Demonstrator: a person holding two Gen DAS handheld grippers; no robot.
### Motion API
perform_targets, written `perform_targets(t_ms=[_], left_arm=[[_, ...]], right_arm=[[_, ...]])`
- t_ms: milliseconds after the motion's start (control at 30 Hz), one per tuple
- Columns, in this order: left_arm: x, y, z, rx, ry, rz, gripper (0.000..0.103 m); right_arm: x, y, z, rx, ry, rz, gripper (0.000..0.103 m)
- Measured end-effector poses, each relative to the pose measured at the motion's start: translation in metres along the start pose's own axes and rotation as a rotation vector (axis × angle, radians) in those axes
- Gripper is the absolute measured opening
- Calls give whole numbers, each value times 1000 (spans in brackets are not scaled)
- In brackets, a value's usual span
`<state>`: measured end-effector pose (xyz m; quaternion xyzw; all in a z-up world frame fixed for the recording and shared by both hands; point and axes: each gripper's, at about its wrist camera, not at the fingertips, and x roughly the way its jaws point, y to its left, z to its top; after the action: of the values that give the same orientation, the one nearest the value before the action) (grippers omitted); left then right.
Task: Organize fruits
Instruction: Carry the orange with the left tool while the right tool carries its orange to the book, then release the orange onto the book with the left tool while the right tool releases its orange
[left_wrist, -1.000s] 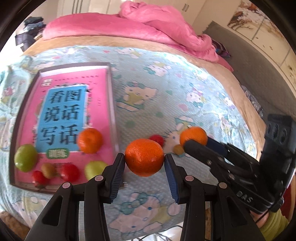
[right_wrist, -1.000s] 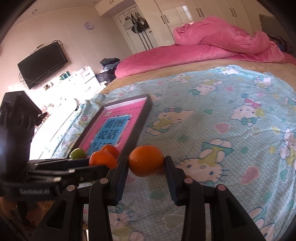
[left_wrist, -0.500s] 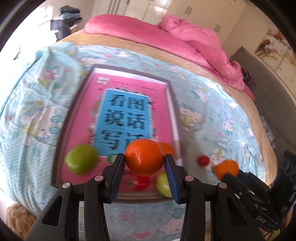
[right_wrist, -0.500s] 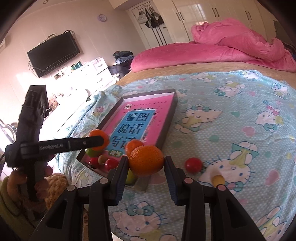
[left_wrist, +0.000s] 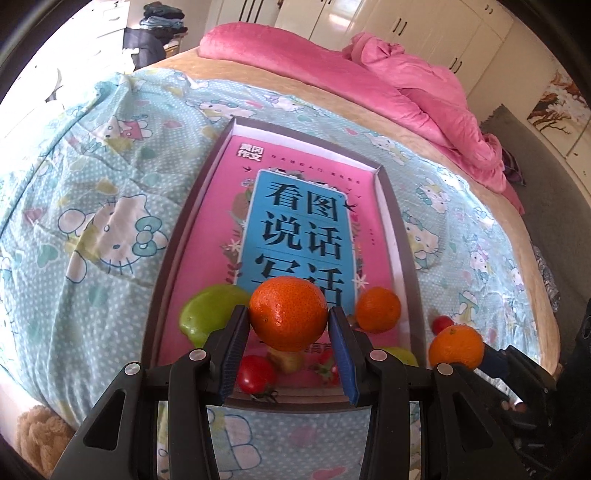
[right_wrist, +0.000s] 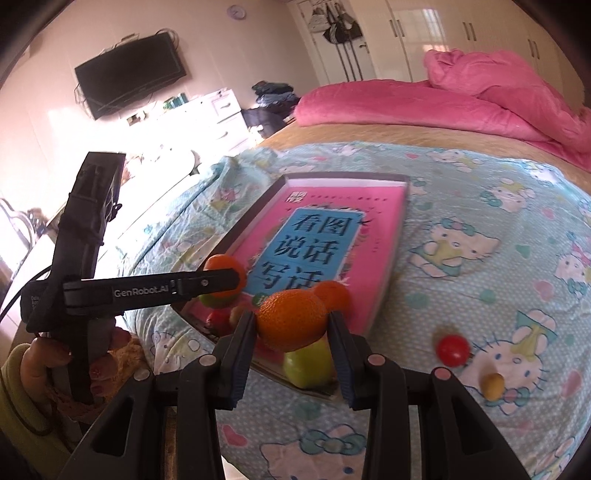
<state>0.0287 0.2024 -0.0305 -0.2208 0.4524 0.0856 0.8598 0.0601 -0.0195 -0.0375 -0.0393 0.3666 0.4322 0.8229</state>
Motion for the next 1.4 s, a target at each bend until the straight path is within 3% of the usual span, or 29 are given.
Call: perform_targets(t_ms=[767,1067,1400], left_arm=[[-17,27,10,-36,-59,-30,46],[-38,41,9,-33,-77,52,44],[-22,41,-2,-21,-22,71,43]], right_arm=[[78,38,24,-181,119,-77,40],[92,41,26,-175,137,-74,40],[99,45,22,-182,151,-81,40]])
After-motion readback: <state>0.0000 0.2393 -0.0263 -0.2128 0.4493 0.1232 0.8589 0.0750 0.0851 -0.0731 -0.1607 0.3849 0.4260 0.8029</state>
